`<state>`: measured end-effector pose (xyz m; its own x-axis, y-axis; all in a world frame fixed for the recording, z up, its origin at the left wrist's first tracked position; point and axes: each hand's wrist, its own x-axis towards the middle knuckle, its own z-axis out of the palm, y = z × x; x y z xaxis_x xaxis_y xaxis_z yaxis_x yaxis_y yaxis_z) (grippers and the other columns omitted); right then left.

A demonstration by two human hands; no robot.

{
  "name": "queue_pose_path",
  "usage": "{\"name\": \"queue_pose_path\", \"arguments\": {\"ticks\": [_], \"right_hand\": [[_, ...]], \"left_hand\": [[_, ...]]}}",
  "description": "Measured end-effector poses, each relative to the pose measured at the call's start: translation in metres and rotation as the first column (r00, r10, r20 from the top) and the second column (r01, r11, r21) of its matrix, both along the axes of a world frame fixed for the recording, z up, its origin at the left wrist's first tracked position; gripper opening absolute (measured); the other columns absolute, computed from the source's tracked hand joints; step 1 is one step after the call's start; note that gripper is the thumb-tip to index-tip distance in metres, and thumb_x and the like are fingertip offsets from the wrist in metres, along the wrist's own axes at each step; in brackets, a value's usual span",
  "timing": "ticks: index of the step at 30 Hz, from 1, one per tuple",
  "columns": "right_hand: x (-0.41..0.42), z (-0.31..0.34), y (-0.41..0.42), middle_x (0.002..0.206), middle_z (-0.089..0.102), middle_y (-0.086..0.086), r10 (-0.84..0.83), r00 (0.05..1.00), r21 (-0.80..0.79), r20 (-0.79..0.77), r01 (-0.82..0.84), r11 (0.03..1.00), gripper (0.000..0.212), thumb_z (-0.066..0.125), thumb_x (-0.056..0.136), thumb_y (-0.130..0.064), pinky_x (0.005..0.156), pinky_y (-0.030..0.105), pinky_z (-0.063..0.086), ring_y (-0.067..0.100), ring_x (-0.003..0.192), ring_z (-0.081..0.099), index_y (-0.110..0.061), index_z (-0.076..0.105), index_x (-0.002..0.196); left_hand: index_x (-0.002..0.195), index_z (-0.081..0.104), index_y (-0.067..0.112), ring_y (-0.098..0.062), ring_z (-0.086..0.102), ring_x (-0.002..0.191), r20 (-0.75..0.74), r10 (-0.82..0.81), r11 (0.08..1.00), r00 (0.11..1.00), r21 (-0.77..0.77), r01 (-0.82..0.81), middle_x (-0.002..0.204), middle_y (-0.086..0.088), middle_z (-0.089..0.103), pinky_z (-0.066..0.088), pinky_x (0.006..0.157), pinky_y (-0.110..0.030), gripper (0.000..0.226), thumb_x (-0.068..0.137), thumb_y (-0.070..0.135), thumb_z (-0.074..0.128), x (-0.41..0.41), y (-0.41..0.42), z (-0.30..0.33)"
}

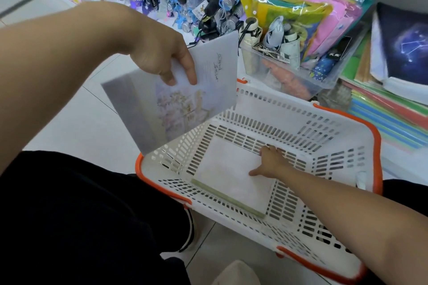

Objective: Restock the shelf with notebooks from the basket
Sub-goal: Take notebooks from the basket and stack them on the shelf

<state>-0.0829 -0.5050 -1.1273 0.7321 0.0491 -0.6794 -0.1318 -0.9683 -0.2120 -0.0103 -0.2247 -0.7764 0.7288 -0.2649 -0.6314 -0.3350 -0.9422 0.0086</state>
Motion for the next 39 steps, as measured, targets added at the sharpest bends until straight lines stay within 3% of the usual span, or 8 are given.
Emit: {"name": "queue_pose_path", "arguments": {"ticks": [15,18,21,27,30,32,36,39], "right_hand": [[0.014,-0.008,-0.004,0.138,0.052,0.009,-0.007,1.0,-0.015,-0.031,0.006,1.0,0.085,0.074,0.074,-0.064,0.096,0.04,0.051,0.027,0.119,0.054,-0.013,0.048,0.137],[0.023,0.002,0.0,0.102,0.062,0.001,0.078,0.995,0.046,-0.062,-0.075,0.996,0.052,0.073,0.079,-0.061,0.072,0.028,0.05,0.015,0.089,0.059,-0.015,0.065,0.101],[0.033,0.024,0.008,0.068,0.04,-0.004,0.176,0.978,0.158,-0.107,-0.158,0.975,0.053,0.077,0.078,-0.055,0.051,0.026,0.027,0.011,0.057,0.037,-0.019,0.042,0.062],[0.043,0.117,0.029,0.077,0.054,-0.011,0.351,0.93,0.249,-0.107,-0.317,0.915,0.029,0.075,0.084,-0.042,0.062,0.029,0.04,0.013,0.068,0.053,-0.028,0.052,0.075],[0.062,0.212,0.019,0.083,0.067,-0.007,0.392,0.917,0.225,0.079,-0.399,0.889,0.018,0.077,0.084,-0.036,0.071,0.032,0.048,0.017,0.078,0.064,-0.022,0.067,0.079],[0.072,0.287,0.004,0.086,0.074,-0.006,0.346,0.92,0.284,0.182,-0.386,0.878,0.007,0.077,0.085,-0.032,0.073,0.029,0.054,0.012,0.08,0.071,-0.026,0.074,0.082],[0.064,0.418,-0.025,0.084,0.079,-0.002,0.085,0.947,0.525,0.309,-0.245,0.815,0.01,0.078,0.08,-0.034,0.056,0.019,0.054,0.013,0.071,0.075,-0.028,0.079,0.088],[0.064,0.458,-0.035,0.09,0.078,0.008,-0.181,0.946,0.789,0.27,-0.109,0.605,0.018,0.075,0.077,-0.029,0.056,0.026,0.058,0.021,0.071,0.076,-0.019,0.081,0.091]], "left_hand": [[0.117,0.065,0.045,-0.022,0.053,0.102,0.017,-0.046,0.998,0.999,-0.034,0.046,0.116,0.004,0.062,0.041,0.092,-0.032,0.04,0.088,0.017,0.07,0.01,-0.002,-0.005],[0.125,0.057,0.048,-0.023,0.05,0.11,0.015,-0.051,0.998,0.999,-0.02,0.052,0.128,0.002,0.056,0.039,0.099,-0.035,0.048,0.089,0.018,0.069,0.012,-0.002,-0.005],[0.147,0.028,0.05,-0.025,0.039,0.133,0.03,-0.062,0.998,0.998,0.016,0.061,0.151,0.001,0.037,0.032,0.11,-0.04,0.075,0.091,0.021,0.068,0.017,0.003,-0.008],[0.151,-0.011,0.047,-0.031,0.035,0.139,0.089,0.104,0.994,0.991,-0.051,-0.099,0.16,-0.006,0.024,0.032,0.111,-0.046,0.104,0.09,0.018,0.068,0.025,0.019,-0.006],[0.154,-0.012,0.033,-0.032,0.033,0.141,0.172,0.244,0.968,0.954,-0.1,-0.23,0.161,-0.01,0.023,0.032,0.113,-0.046,0.104,0.089,0.019,0.069,0.025,0.037,0.004],[0.156,0.007,0.022,-0.032,0.04,0.137,0.206,0.34,0.936,0.918,-0.17,-0.308,0.158,-0.013,0.03,0.036,0.111,-0.043,0.091,0.089,0.017,0.068,0.021,0.049,0.012],[0.124,0.056,0.016,-0.035,0.063,0.104,0.1,0.537,0.757,0.838,-0.497,-0.425,0.122,-0.014,0.063,0.054,0.091,-0.051,0.037,0.089,0.012,0.066,0.011,0.072,0.026],[0.13,0.058,0.016,-0.034,0.065,0.11,-0.242,0.587,0.334,0.772,-0.797,-0.504,0.127,-0.015,0.065,0.053,0.094,-0.051,0.04,0.092,0.006,0.064,0.0,0.068,0.041]]}}
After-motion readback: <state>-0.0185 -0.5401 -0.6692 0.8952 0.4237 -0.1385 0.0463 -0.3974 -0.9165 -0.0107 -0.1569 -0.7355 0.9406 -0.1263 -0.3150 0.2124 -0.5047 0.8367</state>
